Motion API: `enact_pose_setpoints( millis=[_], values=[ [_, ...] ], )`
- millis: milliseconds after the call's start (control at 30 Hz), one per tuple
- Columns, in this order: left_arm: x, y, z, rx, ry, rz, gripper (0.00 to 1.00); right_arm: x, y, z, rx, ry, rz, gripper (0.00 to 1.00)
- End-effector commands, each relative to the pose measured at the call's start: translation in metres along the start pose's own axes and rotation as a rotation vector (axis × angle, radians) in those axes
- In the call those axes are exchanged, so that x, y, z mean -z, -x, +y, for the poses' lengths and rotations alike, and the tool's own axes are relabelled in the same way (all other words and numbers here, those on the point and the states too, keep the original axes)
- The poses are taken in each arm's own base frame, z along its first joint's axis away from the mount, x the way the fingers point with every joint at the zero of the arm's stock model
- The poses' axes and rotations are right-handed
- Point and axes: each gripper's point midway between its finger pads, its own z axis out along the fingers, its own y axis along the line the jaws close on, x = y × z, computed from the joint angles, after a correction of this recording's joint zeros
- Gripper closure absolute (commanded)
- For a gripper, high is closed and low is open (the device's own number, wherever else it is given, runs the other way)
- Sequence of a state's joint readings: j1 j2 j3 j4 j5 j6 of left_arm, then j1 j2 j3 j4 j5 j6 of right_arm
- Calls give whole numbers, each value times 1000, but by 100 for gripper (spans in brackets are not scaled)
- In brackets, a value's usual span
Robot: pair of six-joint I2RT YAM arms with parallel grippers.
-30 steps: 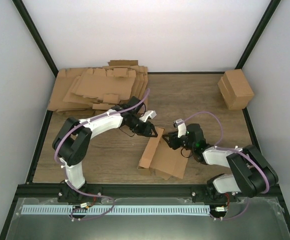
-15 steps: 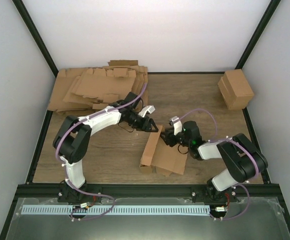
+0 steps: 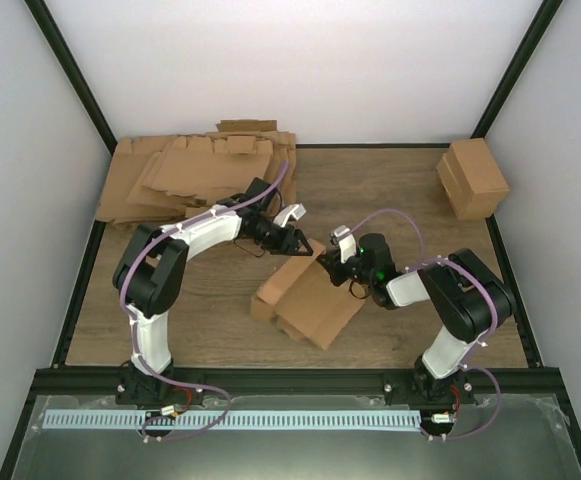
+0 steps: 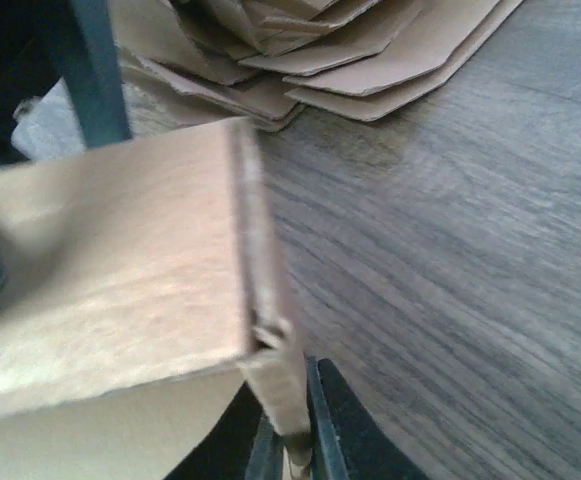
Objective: Fold the paper box
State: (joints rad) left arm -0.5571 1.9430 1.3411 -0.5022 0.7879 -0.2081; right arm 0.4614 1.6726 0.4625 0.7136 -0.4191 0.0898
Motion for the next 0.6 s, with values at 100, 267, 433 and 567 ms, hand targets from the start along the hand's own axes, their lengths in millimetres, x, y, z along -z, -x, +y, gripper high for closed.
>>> enact_pose_setpoints(
  millis=[100, 267, 433, 567],
  values=[
    [9, 11, -11, -50, -38, -31, 39, 4, 23, -10, 4, -113, -85, 99],
    [10, 11, -8, -45, -33, -38, 34, 9, 26, -12, 9, -180, -94, 99],
    [14, 14, -9, -52, -11, -56, 31, 6, 28, -11, -7, -185, -94, 88],
    [29, 22, -15, -77, 19, -104, 24, 2, 29, -10, -16, -171, -100, 80]
  ],
)
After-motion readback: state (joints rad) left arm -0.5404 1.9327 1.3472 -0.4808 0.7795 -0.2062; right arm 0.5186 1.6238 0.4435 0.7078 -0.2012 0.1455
